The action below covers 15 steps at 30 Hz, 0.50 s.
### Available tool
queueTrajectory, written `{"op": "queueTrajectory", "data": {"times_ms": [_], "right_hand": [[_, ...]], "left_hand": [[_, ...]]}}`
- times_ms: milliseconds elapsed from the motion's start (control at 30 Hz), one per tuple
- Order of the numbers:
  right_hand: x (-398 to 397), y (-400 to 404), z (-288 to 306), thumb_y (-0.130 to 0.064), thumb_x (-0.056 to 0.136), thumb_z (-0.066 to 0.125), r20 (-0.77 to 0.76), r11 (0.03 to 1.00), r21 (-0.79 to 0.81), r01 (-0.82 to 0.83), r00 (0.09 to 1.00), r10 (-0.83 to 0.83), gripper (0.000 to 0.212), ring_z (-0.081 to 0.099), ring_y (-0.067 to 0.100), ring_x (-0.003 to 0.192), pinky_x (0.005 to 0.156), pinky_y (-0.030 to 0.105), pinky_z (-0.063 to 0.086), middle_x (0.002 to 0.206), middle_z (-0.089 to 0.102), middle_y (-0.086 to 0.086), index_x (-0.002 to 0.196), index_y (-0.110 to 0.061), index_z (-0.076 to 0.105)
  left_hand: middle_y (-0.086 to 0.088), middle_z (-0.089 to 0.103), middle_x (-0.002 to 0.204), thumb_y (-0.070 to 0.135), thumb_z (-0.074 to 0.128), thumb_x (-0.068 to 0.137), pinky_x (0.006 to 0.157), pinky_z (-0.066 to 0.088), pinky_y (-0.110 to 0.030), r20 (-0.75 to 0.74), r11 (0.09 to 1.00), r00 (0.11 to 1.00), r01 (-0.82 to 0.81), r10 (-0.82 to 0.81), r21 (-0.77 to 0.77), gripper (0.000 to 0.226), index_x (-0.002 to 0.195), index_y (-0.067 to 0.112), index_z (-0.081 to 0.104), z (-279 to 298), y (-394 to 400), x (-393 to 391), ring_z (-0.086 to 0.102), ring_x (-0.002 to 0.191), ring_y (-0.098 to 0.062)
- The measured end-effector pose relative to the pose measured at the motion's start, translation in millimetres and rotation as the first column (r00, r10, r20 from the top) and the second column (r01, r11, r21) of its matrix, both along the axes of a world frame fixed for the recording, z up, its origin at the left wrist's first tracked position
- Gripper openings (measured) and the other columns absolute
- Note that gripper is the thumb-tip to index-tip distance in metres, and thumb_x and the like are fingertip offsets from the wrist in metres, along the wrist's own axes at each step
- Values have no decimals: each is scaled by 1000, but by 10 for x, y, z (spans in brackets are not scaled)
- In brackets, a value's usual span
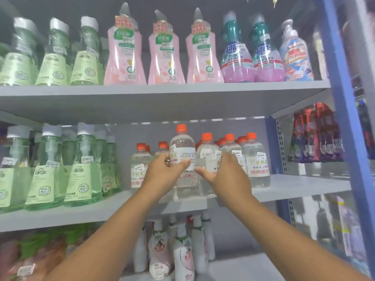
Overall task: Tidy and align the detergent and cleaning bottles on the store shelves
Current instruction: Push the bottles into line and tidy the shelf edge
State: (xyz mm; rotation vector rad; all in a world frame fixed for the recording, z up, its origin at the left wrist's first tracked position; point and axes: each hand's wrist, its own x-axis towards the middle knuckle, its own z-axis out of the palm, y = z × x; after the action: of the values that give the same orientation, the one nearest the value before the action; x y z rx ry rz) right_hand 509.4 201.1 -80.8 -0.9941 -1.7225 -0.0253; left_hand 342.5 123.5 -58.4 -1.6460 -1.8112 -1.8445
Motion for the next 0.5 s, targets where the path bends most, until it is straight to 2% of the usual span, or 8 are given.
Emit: {"op": "queueTrajectory", "data": {"times_ms": [67, 100, 233, 333, 400, 500], "right_hand": [[-9, -18, 19, -90, 73, 52, 81, 995, 7, 98, 992, -99, 102, 57, 27, 115, 80, 38, 51, 129, 51, 6, 137, -11, 48], [-6, -24, 32, -89, 73, 51, 103, 994, -5, 109, 989, -107, 101, 58, 27, 113, 79, 39, 51, 129, 49, 6, 136, -10, 48], [35, -14, 90, -80, 77, 61, 147, 997, -64, 35, 989, -25, 96, 61, 28, 107, 76, 39, 52, 131, 48, 8, 138, -9, 42], [86, 2, 179, -79, 77, 64, 236, 999, -2, 53, 970, -51, 97, 63, 28, 109, 78, 39, 54, 133, 51, 7, 143, -12, 39], [115, 18, 327, -84, 71, 65, 350, 989, 59, 137, 925, -149, 97, 65, 27, 101, 69, 37, 49, 125, 58, 5, 136, -15, 44], [130, 38, 574, -91, 60, 65, 462, 953, 149, 264, 834, -303, 95, 55, 22, 76, 53, 31, 37, 96, 59, 0, 118, -17, 50]], "left_hand": [[16, 72, 91, 54, 81, 79, 62, 47, -22, 9, 999, 1000, -3, 3, -53, 37, 101, 31, 62, -5, 47, -21, 67, 71, 7], [16, 71, 93, 54, 81, 79, 60, 45, -21, 5, 996, 1000, -9, 9, -84, 40, 104, 31, 61, -28, 63, -23, 66, 73, 5], [9, 71, 97, 50, 85, 77, 48, 46, -12, 104, 989, 992, 79, -66, -127, 41, 102, 29, 60, -172, 129, -53, 68, 68, 3], [6, 70, 99, 47, 88, 74, 60, 51, -25, 162, 979, 983, 113, -85, -169, 51, 107, 29, 54, -148, 165, -40, 71, 82, -9], [7, 68, 100, 47, 88, 74, 60, 49, -28, 172, 971, 982, 112, -76, -210, 57, 111, 27, 50, -95, 193, -22, 68, 85, -10], [12, 60, 96, 52, 87, 73, 51, 40, -23, 163, 968, 986, 81, -43, -236, 64, 113, 28, 43, -63, 234, 16, 60, 77, -5]]}}
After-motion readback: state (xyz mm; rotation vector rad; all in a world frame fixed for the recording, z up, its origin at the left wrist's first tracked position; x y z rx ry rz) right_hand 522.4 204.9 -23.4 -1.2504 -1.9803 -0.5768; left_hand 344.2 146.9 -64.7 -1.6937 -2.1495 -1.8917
